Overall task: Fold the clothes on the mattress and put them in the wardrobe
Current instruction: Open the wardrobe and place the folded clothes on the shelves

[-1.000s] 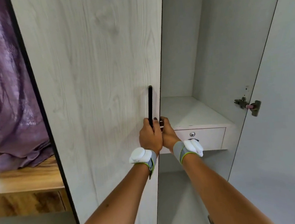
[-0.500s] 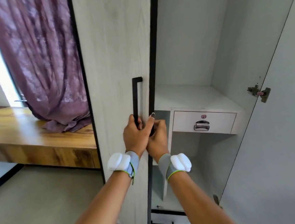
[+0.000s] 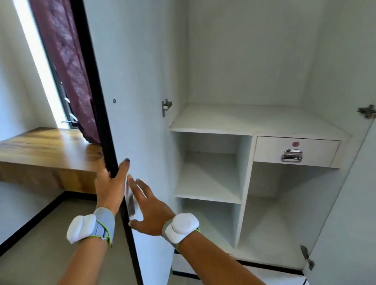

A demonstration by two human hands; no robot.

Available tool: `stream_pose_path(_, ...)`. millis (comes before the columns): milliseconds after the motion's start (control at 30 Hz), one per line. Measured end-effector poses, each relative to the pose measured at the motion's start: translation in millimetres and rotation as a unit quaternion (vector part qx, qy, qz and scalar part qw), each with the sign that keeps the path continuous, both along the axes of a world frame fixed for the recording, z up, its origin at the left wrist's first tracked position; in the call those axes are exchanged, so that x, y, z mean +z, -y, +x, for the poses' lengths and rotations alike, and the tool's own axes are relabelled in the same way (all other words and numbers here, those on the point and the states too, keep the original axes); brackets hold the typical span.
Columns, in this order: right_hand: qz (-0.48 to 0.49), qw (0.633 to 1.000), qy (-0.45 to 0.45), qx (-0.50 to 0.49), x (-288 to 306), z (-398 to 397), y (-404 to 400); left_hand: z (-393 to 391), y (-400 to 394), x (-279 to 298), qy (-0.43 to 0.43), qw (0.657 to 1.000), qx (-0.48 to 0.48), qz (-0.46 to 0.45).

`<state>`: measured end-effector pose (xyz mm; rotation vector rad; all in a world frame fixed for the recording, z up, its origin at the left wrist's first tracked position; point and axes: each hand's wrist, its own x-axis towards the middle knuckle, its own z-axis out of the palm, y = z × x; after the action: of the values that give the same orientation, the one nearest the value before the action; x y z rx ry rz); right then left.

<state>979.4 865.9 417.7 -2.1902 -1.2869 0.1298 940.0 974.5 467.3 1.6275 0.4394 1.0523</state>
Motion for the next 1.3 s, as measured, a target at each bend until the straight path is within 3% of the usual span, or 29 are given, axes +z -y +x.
stream_pose_path(200, -0.141, 0.989, -0.021, 0.03, -20, -5, -78, -10, -86, -9, -0.059, 0.997, 0.056, 0.015)
stream_pose_path(467, -0.17, 0.985, -0.02, -0.025, -52, -3, -80, 2, -92, -14, 0.001, 0.997, 0.049, 0.062)
stream_pose_path(567, -0.155, 0.986, -0.005, -0.068, -60, -9, -51, -3, -77, -22, -0.074, 0.97, 0.216, 0.086)
stream_pose_path(633, -0.15, 0.984, 0.006, -0.094, -63, -11, -27, -8, -50, -33, -0.061, 0.943, 0.283, 0.163)
stream_pose_path(733, -0.154, 0.973, 0.005, -0.169, -69, -14, 27, 1, 11, -65, -0.035, 0.944, 0.176, 0.277)
stream_pose_path(800, -0.165, 0.955, 0.008, -0.245, -82, -25, 89, 13, 78, -92, -0.073, 0.952, 0.021, 0.296)
stream_pose_path(867, -0.2, 0.928, -0.011, -0.314, -94, -42, 154, 18, 141, -116, -0.121, 0.936, -0.113, 0.309)
stream_pose_path(967, -0.268, 0.879, -0.021, -0.393, -117, -74, 249, 14, 226, -157, -0.204, 0.876, -0.252, 0.357)
stream_pose_path(1033, -0.294, 0.847, -0.033, -0.442, -130, -99, 309, 0, 277, -183, -0.261, 0.816, -0.324, 0.402)
stream_pose_path(1300, -0.246, 0.759, -0.122, -0.591, -183, -226, 498, -93, 457, -253, -0.267, 0.633, -0.51, 0.518)
